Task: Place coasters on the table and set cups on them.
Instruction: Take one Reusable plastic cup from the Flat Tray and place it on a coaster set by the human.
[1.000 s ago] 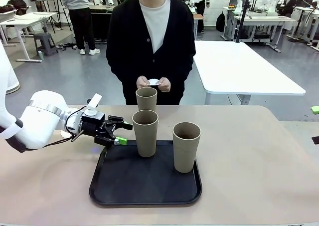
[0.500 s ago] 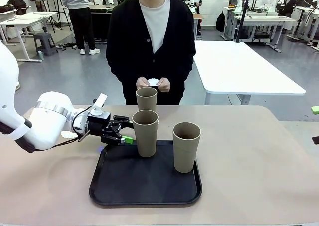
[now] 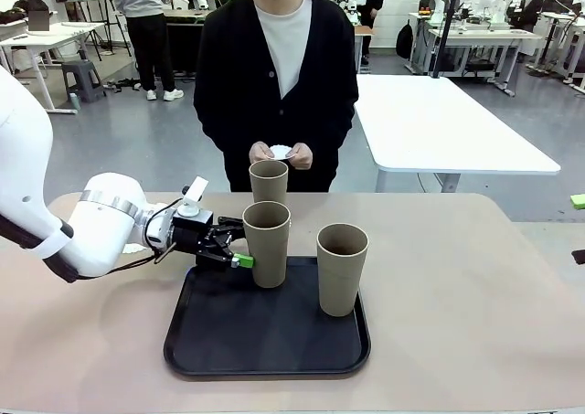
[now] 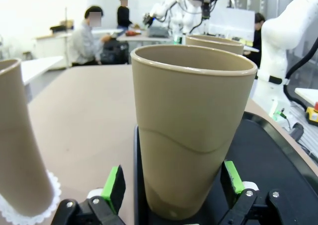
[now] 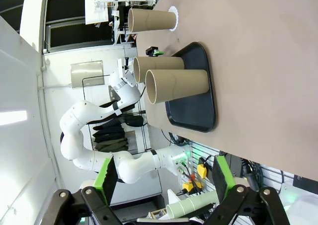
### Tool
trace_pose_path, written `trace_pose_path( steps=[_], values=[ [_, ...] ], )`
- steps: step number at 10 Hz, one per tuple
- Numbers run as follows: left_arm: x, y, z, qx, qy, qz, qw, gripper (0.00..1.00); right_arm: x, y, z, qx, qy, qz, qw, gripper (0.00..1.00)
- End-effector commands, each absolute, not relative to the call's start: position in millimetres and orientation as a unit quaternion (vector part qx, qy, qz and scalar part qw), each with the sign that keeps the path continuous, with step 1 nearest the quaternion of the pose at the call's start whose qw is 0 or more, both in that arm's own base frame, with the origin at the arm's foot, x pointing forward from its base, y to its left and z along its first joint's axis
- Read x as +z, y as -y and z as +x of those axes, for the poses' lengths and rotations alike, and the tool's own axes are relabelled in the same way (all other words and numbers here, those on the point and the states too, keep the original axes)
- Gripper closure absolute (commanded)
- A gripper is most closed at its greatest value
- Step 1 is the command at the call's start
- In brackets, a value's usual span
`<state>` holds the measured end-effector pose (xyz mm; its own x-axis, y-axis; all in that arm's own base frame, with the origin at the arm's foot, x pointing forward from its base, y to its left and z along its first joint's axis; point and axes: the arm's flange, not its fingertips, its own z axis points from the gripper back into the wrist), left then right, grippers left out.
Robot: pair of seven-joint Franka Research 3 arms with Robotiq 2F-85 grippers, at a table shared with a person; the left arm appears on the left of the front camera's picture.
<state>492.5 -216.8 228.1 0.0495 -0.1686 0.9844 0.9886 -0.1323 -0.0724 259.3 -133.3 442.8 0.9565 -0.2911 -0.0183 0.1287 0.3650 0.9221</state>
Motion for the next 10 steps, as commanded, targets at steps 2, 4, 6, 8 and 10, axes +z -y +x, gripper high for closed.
trace_pose_path(
  steps=[2, 4, 6, 8, 10],
  values=[
    [226, 234, 496, -0.556, 0.404, -0.503, 0.524, 0.00, 443, 133, 260, -0.122, 0.078, 0.557, 0.818, 0.00],
    [225, 244, 495, -0.560, 0.405, -0.504, 0.518, 0.00, 443, 133, 260, -0.122, 0.078, 0.557, 0.818, 0.00],
    [225, 254, 494, -0.568, 0.401, -0.503, 0.513, 0.00, 443, 133, 260, -0.122, 0.078, 0.557, 0.818, 0.00],
    [223, 263, 493, -0.573, 0.392, -0.503, 0.515, 0.00, 443, 133, 260, -0.122, 0.078, 0.557, 0.818, 0.00],
    [222, 272, 491, -0.578, 0.389, -0.504, 0.510, 0.00, 443, 133, 260, -0.122, 0.078, 0.557, 0.818, 0.00]
  ],
)
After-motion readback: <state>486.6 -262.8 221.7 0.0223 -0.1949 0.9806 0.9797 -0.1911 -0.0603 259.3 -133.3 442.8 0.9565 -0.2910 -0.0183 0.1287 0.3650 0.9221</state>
